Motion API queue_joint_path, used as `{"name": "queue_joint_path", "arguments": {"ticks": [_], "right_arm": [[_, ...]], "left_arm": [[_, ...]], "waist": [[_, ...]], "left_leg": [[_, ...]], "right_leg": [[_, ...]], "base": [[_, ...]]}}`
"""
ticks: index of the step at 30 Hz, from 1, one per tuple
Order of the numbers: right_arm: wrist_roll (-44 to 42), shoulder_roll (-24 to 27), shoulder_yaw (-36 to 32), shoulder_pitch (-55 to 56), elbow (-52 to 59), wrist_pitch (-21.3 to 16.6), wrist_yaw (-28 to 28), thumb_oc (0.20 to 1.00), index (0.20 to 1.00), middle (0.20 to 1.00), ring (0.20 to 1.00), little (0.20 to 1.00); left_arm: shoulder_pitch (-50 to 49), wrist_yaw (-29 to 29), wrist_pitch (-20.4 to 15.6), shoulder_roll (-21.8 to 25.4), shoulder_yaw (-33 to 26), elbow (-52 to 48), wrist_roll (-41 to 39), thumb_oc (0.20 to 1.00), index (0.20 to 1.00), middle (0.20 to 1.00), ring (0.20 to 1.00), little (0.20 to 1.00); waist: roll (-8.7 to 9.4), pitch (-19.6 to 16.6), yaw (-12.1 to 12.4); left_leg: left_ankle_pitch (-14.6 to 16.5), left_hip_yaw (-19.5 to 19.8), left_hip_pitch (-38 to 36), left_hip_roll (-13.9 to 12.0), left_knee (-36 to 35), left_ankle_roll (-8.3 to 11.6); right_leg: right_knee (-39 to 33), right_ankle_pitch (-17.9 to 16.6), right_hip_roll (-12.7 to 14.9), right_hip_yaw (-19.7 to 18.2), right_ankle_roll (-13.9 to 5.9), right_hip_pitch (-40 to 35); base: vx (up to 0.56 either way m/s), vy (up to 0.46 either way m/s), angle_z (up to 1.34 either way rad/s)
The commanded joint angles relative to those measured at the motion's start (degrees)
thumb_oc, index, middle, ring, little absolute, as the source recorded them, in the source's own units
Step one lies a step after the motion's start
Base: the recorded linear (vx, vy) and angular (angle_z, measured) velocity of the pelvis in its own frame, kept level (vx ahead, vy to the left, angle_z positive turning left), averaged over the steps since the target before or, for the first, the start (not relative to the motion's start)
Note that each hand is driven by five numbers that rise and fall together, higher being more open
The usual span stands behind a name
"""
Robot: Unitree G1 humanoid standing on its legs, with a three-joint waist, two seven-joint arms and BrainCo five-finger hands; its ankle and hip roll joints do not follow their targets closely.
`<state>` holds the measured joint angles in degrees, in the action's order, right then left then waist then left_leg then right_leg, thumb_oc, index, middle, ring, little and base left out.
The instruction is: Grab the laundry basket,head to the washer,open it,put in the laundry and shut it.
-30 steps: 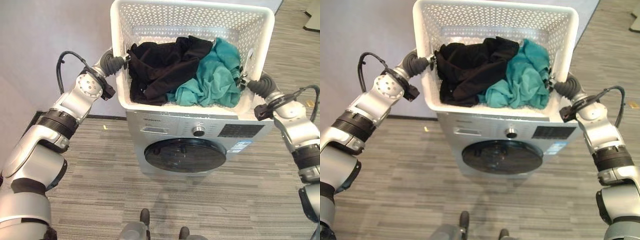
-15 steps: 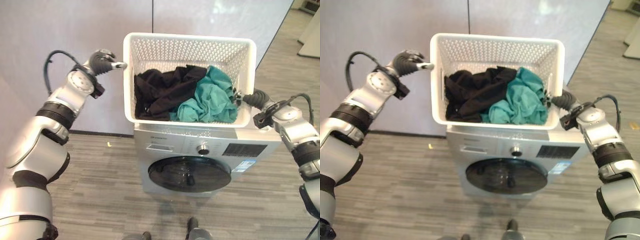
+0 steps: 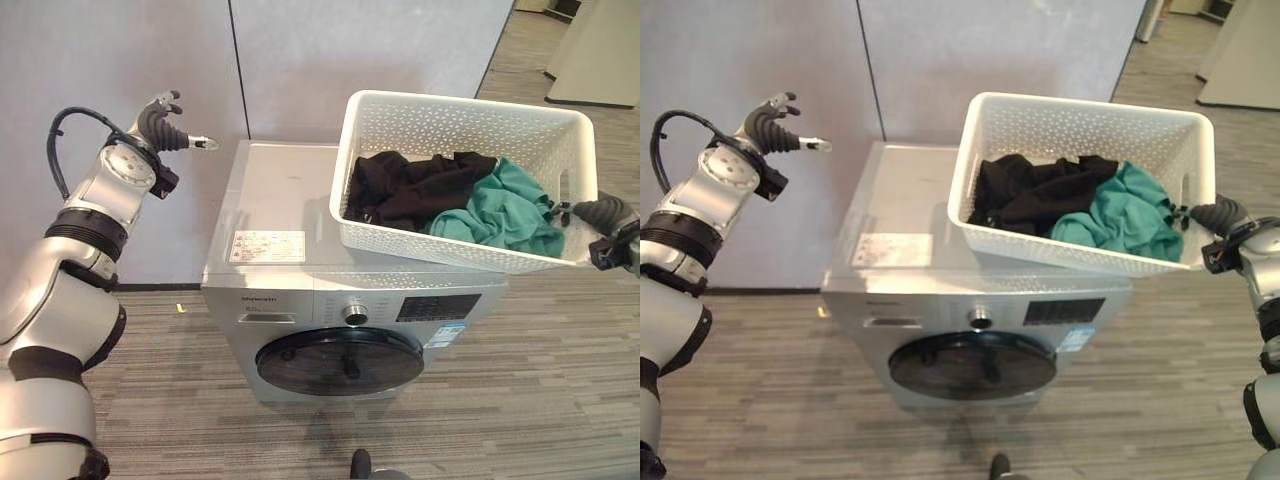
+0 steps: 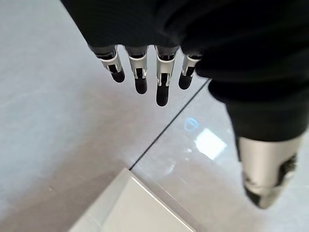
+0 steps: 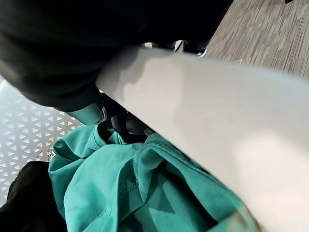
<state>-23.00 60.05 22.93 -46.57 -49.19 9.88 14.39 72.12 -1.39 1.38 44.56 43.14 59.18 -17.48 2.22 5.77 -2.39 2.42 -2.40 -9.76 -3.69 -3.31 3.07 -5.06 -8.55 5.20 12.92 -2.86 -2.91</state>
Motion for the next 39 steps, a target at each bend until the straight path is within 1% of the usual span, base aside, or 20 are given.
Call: {"name": "queue_joint_path", "arguments": {"ticks": [1,3,4,5,6,7,8,9,10,14,17,21,26,29,30,32,33,35,38,39], "right_arm": [[2.5,0.6,7.8,-3.2,0.0,-2.7,-0.4,0.200,0.200,0.200,0.200,0.200],[2.2,-1.7,9.1,-4.4,-1.0,-3.0,-0.5,0.200,0.200,0.200,0.200,0.200],[2.2,-1.8,9.2,-4.5,-1.1,-3.0,-0.5,0.219,0.219,0.219,0.219,0.219],[2.4,-4.0,10.2,-5.7,-3.9,-3.1,-0.7,0.341,0.341,0.341,0.341,0.341],[2.4,-4.0,10.3,-5.8,-4.0,-3.1,-0.7,0.407,0.407,0.407,0.407,0.407],[2.5,-6.2,11.3,-7.0,-7.5,-3.0,-0.7,0.529,0.529,0.529,0.529,0.529],[2.8,-7.7,11.7,-7.9,-10.5,-2.7,-0.5,0.664,0.664,0.664,0.664,0.664],[2.8,-7.7,11.7,-7.9,-10.6,-2.7,-0.5,0.824,0.824,0.824,0.824,0.824],[2.9,-9.0,12.1,-8.9,-13.8,-2.3,-0.2,1.000,1.000,1.000,1.000,1.000],[5.7,-9.7,12.3,-10.5,-21.4,-1.6,0.2,1.000,1.000,1.000,1.000,1.000],[8.5,-8.0,11.9,-10.6,-25.3,-0.9,0.3,1.000,1.000,1.000,1.000,1.000],[10.7,-5.4,11.3,-9.7,-28.2,-0.4,1.0,1.000,1.000,1.000,1.000,1.000],[8.6,-3.0,8.6,-11.1,-29.9,-1.2,-1.3,1.000,1.000,1.000,1.000,1.000],[5.2,-1.5,5.8,-11.3,-29.5,-1.9,-3.7,1.000,1.000,1.000,1.000,1.000],[5.2,-1.5,5.8,-11.3,-29.5,-1.9,-3.7,1.000,1.000,1.000,1.000,1.000],[3.5,-0.8,4.4,-11.2,-29.4,-2.2,-4.6,1.000,1.000,1.000,1.000,1.000],[1.8,0.6,3.1,-10.7,-27.8,-2.7,-5.1,1.000,1.000,1.000,1.000,1.000],[0.4,1.4,0.9,-8.3,-24.9,-3.6,-6.0,1.000,1.000,1.000,1.000,1.000],[-1.4,2.4,-4.6,-2.0,-18.3,-4.6,-6.9,1.000,1.000,1.000,1.000,1.000],[-1.9,2.6,-8.0,1.9,-14.9,-5.0,-7.6,1.000,1.000,1.000,1.000,1.000]], "left_arm": [[3.9,-1.4,-2.7,0.1,-1.1,2.9,-0.5,1.000,1.000,1.000,1.000,1.000],[3.4,-1.7,-2.7,0.3,-1.4,2.7,-0.5,1.000,1.000,1.000,1.000,1.000],[3.3,-1.7,-2.7,0.3,-1.4,2.7,-0.5,1.000,1.000,1.000,1.000,1.000],[2.7,-1.7,-2.7,0.2,-1.6,2.6,-0.7,1.000,1.000,1.000,1.000,1.000],[2.7,-1.7,-2.7,0.2,-1.7,2.6,-0.7,1.000,1.000,1.000,1.000,1.000],[1.9,-1.9,-2.7,-0.3,-2.0,2.3,-1.1,1.000,1.000,1.000,1.000,1.000],[1.5,-2.0,-2.6,-1.0,-2.2,2.4,-1.4,1.000,1.000,1.000,1.000,1.000],[1.5,-2.0,-2.6,-1.0,-2.3,2.4,-1.4,1.000,1.000,1.000,1.000,1.000],[1.5,-1.9,-2.5,-1.6,-2.2,2.6,-1.5,1.000,1.000,1.000,1.000,1.000],[1.6,-2.0,-2.4,-2.7,-1.7,2.0,-1.1,1.000,1.000,1.000,1.000,1.000],[1.9,-2.2,-2.0,-3.6,-1.0,1.3,-0.1,1.000,1.000,1.000,1.000,1.000],[1.2,-1.7,-1.5,-4.1,-1.3,3.0,0.9,1.000,1.000,1.000,1.000,1.000],[-0.6,-1.7,-1.7,-3.6,-2.5,4.6,0.8,1.000,1.000,1.000,1.000,1.000],[-2.8,-2.7,-2.3,-2.4,-4.7,3.0,-1.6,1.000,1.000,1.000,1.000,1.000],[-2.9,-2.7,-2.3,-2.4,-4.8,2.9,-1.6,1.000,1.000,1.000,1.000,1.000],[-3.1,-3.4,-2.9,-1.4,-5.4,1.1,-2.2,1.000,1.000,1.000,1.000,1.000],[-3.5,-4.5,-3.6,1.1,-5.6,-2.5,-1.0,1.000,1.000,1.000,1.000,1.000],[-5.7,-4.9,-4.0,2.9,-7.5,-6.2,-0.7,1.000,1.000,1.000,1.000,1.000],[-11.7,-5.4,-4.7,6.4,-12.2,-14.2,0.2,1.000,1.000,1.000,1.000,1.000],[-15.5,-5.5,-4.9,7.8,-15.1,-17.7,0.7,1.000,1.000,1.000,1.000,1.000]], "waist": [[-2.10,-1.0,3.8],[-2.19,-0.8,4.6],[-2.21,-0.8,4.5],[-2.20,-0.8,5.4],[-2.22,-0.8,5.3],[-2.18,-0.7,6.2],[-2.16,-0.5,6.9],[-2.17,-0.5,6.9],[-2.15,-0.3,7.6],[-1.89,0.1,9.1],[-1.39,0.6,9.7],[-1.00,0.6,9.9],[-0.97,0.2,9.7],[-1.22,-0.2,9.6],[-1.24,-0.2,9.6],[-1.34,-0.4,9.5],[-1.40,-0.6,9.4],[-1.53,-0.6,9.3],[-1.64,-0.5,9.0],[-1.54,-0.6,8.8]], "left_leg": [[-1.4,-0.5,1.9,-2.9,-0.7,1.23],[-1.5,-0.6,1.8,-2.9,-0.9,1.24],[-1.5,-0.6,1.8,-2.9,-0.9,1.25],[-1.5,-0.5,1.9,-3.0,-1.0,1.20],[-1.5,-0.5,1.9,-3.0,-1.0,1.20],[-1.7,-0.2,2.1,-2.9,-1.2,1.17],[-1.8,0.2,2.3,-2.9,-1.3,1.10],[-1.8,0.2,2.3,-2.9,-1.3,1.10],[-2.0,0.6,2.7,-2.8,-1.3,1.09],[-2.4,1.8,3.8,-2.6,-1.4,1.11],[-2.7,3.3,4.9,-2.4,-1.2,1.17],[-2.9,4.8,5.4,-2.4,-1.2,1.26],[-2.7,5.0,5.0,-2.3,-1.6,1.21],[-2.4,4.7,4.5,-2.3,-1.7,1.17],[-2.4,4.7,4.4,-2.3,-1.7,1.17],[-2.3,4.5,4.3,-2.4,-1.7,1.15],[-2.1,4.2,4.1,-2.4,-1.7,1.20],[-2.0,4.0,3.9,-2.4,-1.7,1.20],[-1.8,3.8,3.8,-2.5,-1.7,1.19],[-2.1,3.7,4.0,-2.3,-1.7,1.13]], "right_leg": [[0.1,6.8,2.1,0.6,-5.56,-2.2],[0.1,7.0,2.0,0.6,-5.55,-2.2],[0.1,7.0,2.0,0.5,-5.55,-2.2],[0.1,7.0,1.9,0.6,-5.49,-2.2],[0.1,7.0,1.9,0.6,-5.49,-2.2],[0.1,7.1,1.9,0.7,-5.41,-2.4],[0.1,7.1,1.9,0.9,-5.34,-2.5],[0.1,7.1,1.9,0.9,-5.34,-2.5],[0.1,7.1,1.9,1.3,-5.28,-2.4],[0.1,7.0,2.0,2.3,-5.33,-2.3],[0.1,6.9,2.3,3.6,-5.25,-2.4],[0.1,7.1,2.4,5.4,-5.01,-3.1],[0.1,7.1,2.4,5.8,-5.03,-3.5],[0.1,7.1,2.5,5.5,-5.08,-3.7],[0.1,7.1,2.4,5.5,-5.08,-3.7],[0.1,7.1,2.5,5.3,-5.09,-3.6],[0.1,7.2,2.5,5.0,-5.12,-3.7],[0.1,7.2,2.6,4.8,-5.12,-3.8],[0.1,7.4,2.6,4.5,-5.05,-3.9],[0.1,7.1,2.8,4.5,-5.00,-3.6]], "base": [[0.00,0.000,0.00],[0.00,0.000,0.00],[0.00,0.000,0.00],[-0.01,0.001,-0.04],[-0.02,0.008,-0.07],[0.00,0.000,0.00],[-0.02,0.018,0.04],[-0.02,0.024,0.12],[-0.02,0.019,0.11],[-0.02,0.014,0.18],[-0.01,-0.002,0.45],[0.01,0.004,0.37],[0.01,0.018,0.10],[0.01,0.021,0.07],[0.00,0.000,0.00],[0.00,0.000,0.00],[0.00,0.000,0.00],[0.01,0.014,-0.05],[-0.01,0.006,-0.08],[0.00,-0.001,-0.18]]}}
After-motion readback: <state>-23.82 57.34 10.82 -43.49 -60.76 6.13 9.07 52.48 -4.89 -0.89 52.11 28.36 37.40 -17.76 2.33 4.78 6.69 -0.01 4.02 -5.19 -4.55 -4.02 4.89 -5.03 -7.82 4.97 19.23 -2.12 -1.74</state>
